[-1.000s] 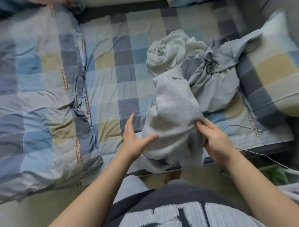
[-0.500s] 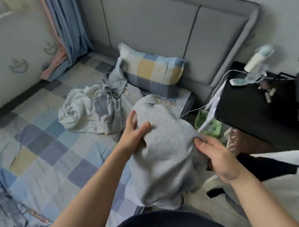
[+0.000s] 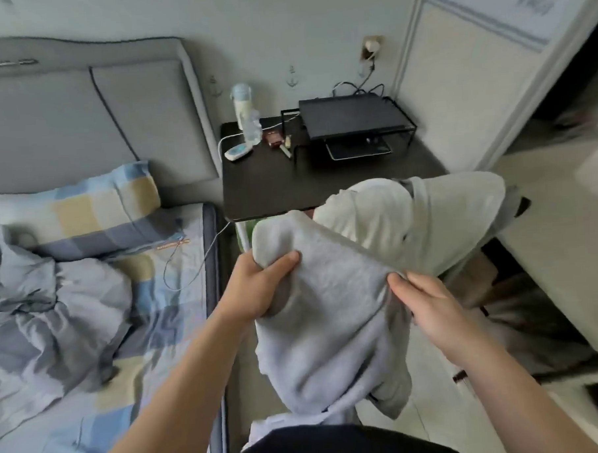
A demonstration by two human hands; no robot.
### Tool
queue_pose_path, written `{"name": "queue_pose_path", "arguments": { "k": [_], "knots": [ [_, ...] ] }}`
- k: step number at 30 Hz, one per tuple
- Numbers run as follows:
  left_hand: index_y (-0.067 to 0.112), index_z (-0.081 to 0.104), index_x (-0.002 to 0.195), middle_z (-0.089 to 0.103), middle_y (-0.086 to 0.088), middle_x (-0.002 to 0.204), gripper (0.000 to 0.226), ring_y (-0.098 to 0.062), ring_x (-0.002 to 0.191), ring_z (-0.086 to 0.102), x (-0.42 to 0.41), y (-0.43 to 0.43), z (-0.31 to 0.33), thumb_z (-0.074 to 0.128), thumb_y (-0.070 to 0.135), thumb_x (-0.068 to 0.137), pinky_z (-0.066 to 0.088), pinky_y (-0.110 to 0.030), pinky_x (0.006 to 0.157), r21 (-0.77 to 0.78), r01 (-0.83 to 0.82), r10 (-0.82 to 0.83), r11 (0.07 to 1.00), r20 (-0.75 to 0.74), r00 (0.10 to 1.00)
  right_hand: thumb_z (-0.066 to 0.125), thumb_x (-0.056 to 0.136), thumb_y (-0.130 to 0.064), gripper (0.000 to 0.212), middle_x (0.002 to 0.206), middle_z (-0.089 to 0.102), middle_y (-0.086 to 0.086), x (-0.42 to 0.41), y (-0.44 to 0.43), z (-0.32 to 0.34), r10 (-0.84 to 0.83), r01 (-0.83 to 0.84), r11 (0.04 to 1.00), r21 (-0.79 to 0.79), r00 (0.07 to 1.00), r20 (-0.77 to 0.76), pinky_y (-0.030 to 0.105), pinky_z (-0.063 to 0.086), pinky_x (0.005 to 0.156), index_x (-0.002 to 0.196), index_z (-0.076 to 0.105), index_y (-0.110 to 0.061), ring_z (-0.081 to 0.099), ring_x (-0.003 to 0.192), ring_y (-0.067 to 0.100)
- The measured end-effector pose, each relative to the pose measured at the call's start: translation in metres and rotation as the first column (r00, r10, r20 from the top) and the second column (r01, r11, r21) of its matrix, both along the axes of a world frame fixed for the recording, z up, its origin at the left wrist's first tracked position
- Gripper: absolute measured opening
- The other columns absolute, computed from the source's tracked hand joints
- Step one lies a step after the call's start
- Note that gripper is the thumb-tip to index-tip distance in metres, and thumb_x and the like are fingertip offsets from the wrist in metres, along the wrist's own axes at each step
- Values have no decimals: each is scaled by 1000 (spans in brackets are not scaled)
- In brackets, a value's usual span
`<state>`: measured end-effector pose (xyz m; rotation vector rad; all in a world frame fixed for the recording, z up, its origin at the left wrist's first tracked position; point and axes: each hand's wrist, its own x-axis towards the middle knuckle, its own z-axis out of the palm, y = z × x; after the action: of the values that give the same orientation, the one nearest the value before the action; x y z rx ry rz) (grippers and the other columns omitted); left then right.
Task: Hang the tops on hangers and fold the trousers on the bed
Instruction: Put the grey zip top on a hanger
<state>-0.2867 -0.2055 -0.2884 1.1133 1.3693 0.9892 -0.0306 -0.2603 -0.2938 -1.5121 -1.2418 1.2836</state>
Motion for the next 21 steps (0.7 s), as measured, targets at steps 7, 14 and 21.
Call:
{"name": "queue_pose_path", "arguments": {
  "k": [7, 14, 21],
  "knots": [
    [3, 70, 81, 74, 0, 72, 25, -6, 72, 71, 222, -36, 43, 66, 21, 98, 56, -22, 64, 128, 390, -393, 912, -2, 919, 52, 103, -40, 41, 77, 68, -1, 186, -105, -4, -251, 263, 964, -36, 947, 201, 28, 52, 81, 91, 67, -4, 66, 81, 19],
    [5, 74, 97, 78, -9, 94, 17, -22, 89, 75, 386, -65, 86, 64, 19, 99, 59, -32, 80, 228, 660, -674, 716, -21, 738, 65, 97, -21, 37, 134, 62, -11, 300, -183, 31, -384, 378, 923, 66, 916, 118, 15, 50, 94, 133, 61, -30, 58, 124, 5],
    [9, 75, 92, 78, -1, 90, 5, -18, 89, 75, 464, -66, 135, 70, 10, 93, 58, -30, 78, 382, 762, -809, 522, -60, 584, 82, 82, -38, 74, 131, 61, -20, 340, -179, 36, -477, 463, 877, 126, 869, 128, 36, 53, 99, 143, 41, -42, 60, 120, 2]
  ]
}}
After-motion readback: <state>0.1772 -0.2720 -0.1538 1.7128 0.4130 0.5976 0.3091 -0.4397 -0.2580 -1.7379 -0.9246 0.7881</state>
